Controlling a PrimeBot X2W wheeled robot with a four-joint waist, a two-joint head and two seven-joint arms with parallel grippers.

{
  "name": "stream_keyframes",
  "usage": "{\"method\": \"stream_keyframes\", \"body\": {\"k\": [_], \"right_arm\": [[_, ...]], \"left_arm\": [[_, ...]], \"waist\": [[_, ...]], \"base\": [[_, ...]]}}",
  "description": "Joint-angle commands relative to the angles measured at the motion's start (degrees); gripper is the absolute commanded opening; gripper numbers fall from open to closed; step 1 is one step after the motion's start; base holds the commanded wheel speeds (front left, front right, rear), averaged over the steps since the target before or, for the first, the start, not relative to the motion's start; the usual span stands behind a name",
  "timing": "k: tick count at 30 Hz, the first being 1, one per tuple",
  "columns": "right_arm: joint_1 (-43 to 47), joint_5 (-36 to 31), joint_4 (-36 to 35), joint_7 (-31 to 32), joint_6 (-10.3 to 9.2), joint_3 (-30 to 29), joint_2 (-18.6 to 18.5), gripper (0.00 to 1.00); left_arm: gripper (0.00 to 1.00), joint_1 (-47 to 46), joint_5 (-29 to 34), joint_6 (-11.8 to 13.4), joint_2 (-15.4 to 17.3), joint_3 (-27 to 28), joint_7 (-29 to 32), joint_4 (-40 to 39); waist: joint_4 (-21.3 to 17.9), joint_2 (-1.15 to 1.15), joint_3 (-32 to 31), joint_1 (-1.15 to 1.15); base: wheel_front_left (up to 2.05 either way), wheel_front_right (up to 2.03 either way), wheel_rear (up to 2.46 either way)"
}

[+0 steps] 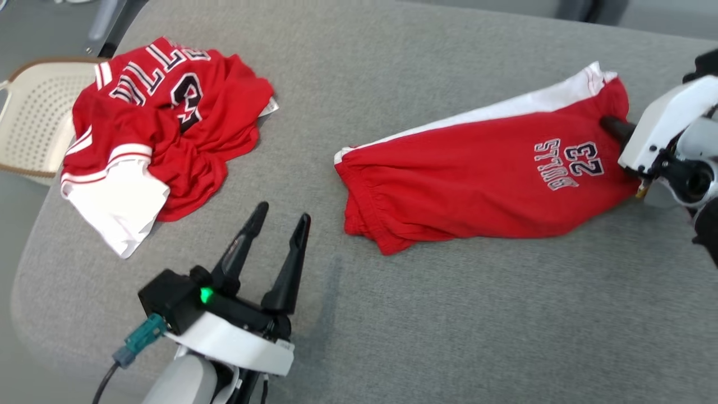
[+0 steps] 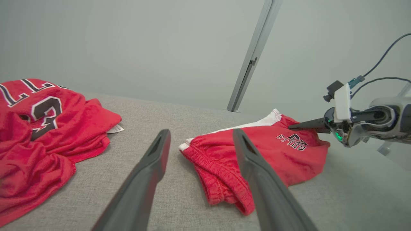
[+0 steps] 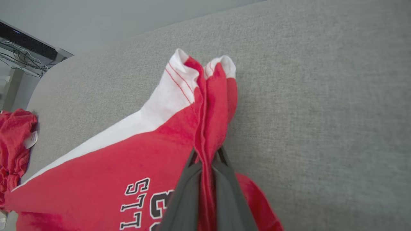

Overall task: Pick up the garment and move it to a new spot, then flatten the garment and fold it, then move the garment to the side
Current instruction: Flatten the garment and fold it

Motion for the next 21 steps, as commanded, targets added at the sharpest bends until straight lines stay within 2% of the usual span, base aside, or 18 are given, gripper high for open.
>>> {"method": "stream_keyframes", "body": {"k": [1,6,12,21], "right_arm": [[2.23,1.18,-0.86,-0.98,0.11,-0.59,-0.52,0.00],[7.17,3.10,-3.44,-2.85,0.11,-1.40,-1.97,0.00],[13.76,5.28,-8.36,-6.57,0.11,-2.03,-4.45,0.00],[17.28,6.03,-9.70,-9.96,0.11,-2.26,-8.43,0.00]], "left_arm": [[1.00,1.19,0.38,-0.08,0.25,-0.36,-0.26,0.24],[1.00,2.69,1.08,-0.08,0.38,-0.15,-0.26,0.38],[1.00,4.59,2.05,-0.08,-1.47,2.93,-0.23,-0.68],[1.00,6.93,7.57,0.12,-2.62,7.70,-0.14,0.02]], "waist": [[-2.93,0.00,-2.91,0.00],[-5.71,0.00,-5.51,0.00],[-9.42,0.00,-8.21,0.00],[-12.24,0.00,-11.09,0.00]], "base": [[0.00,0.00,0.00],[0.00,0.00,0.00],[0.00,0.00,0.00],[0.00,0.00,0.00]]}}
